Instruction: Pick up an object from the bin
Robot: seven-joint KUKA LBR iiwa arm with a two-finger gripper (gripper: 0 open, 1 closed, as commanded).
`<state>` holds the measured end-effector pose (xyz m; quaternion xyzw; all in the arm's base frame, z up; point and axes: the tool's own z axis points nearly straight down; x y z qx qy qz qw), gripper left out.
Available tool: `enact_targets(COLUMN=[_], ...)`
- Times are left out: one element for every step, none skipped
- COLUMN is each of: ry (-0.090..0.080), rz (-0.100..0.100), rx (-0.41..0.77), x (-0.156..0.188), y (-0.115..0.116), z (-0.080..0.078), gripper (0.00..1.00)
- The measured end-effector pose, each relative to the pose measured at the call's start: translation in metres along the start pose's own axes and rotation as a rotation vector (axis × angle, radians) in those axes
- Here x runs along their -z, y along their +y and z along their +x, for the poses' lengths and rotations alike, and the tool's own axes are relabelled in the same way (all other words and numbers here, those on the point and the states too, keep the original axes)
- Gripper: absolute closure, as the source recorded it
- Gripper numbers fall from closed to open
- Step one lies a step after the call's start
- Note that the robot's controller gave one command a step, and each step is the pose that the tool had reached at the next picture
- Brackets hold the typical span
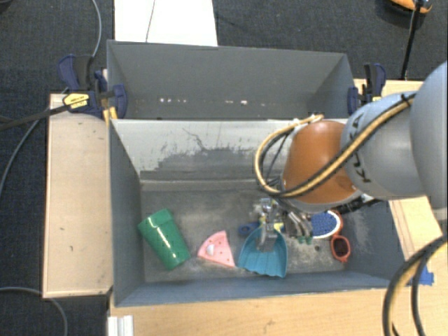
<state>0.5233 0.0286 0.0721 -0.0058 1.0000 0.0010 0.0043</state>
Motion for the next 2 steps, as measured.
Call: enact_targets(ry=[0.0, -0.005], rz=[0.0, -0.001], rx=[-0.001, -0.019], x=[0.0, 0.142], y=[0.0, -0.005], z=[0.0, -0.007], gripper=[1.0, 1.0])
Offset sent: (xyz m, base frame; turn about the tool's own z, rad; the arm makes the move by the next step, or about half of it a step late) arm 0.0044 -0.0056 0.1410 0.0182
